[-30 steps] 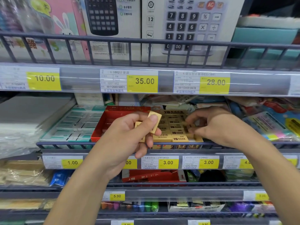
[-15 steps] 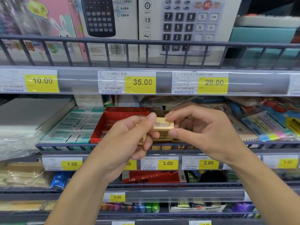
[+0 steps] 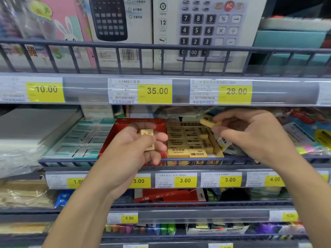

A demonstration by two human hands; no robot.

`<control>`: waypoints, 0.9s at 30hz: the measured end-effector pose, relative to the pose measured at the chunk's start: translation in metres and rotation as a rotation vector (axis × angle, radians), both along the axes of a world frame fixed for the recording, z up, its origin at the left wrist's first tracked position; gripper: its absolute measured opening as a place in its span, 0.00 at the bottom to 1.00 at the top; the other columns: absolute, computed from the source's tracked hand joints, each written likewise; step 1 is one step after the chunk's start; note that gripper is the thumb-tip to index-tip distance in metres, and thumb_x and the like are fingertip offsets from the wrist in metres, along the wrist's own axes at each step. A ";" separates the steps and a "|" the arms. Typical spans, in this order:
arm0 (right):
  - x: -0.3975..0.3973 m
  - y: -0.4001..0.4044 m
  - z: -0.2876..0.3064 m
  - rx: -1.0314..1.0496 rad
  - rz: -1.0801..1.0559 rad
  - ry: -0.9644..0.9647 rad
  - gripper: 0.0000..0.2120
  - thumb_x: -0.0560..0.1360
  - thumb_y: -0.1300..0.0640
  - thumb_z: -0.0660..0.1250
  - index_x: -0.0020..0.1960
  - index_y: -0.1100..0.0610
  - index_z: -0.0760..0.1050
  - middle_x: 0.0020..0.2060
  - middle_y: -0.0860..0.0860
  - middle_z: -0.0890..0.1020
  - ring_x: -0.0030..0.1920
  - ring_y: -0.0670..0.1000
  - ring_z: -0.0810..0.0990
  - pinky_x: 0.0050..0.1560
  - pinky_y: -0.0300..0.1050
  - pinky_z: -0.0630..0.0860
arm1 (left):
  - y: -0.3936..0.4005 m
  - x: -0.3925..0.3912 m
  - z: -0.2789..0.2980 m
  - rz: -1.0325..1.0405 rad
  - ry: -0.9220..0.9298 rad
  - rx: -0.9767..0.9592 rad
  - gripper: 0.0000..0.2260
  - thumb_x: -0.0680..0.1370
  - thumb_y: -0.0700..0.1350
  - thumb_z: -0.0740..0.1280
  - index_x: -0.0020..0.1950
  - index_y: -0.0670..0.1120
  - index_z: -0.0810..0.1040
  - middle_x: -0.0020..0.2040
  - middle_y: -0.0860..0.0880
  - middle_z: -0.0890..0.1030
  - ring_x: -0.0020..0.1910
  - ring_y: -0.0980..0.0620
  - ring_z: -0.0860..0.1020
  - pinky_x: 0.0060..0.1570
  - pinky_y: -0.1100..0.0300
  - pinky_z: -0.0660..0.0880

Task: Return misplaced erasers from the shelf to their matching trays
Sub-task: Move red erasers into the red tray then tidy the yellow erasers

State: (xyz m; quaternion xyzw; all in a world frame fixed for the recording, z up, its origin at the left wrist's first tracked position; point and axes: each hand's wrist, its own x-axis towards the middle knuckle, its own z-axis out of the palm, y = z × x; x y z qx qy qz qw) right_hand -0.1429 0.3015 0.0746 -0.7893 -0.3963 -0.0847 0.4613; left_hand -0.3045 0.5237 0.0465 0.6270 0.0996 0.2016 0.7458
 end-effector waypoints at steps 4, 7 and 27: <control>0.008 -0.005 0.000 -0.230 -0.106 -0.002 0.06 0.69 0.48 0.79 0.42 0.40 0.83 0.33 0.34 0.83 0.35 0.35 0.79 0.31 0.25 0.69 | 0.003 -0.001 0.002 -0.052 -0.027 0.033 0.05 0.85 0.36 0.62 0.58 0.35 0.74 0.52 0.42 0.88 0.38 0.52 0.84 0.36 0.63 0.79; 0.007 0.002 -0.004 -0.398 -0.153 0.004 0.05 0.70 0.44 0.77 0.40 0.37 0.80 0.33 0.35 0.82 0.36 0.35 0.79 0.31 0.28 0.71 | 0.002 0.000 0.003 -0.058 -0.016 0.088 0.06 0.85 0.37 0.62 0.58 0.37 0.75 0.53 0.44 0.88 0.38 0.55 0.83 0.37 0.64 0.79; 0.009 0.022 -0.014 -0.665 -0.209 -0.158 0.13 0.74 0.43 0.72 0.58 0.40 0.81 0.56 0.45 0.82 0.49 0.47 0.77 0.45 0.38 0.71 | -0.003 -0.002 0.004 -0.052 0.046 0.155 0.13 0.79 0.37 0.71 0.62 0.48 0.82 0.52 0.47 0.88 0.51 0.47 0.87 0.56 0.55 0.81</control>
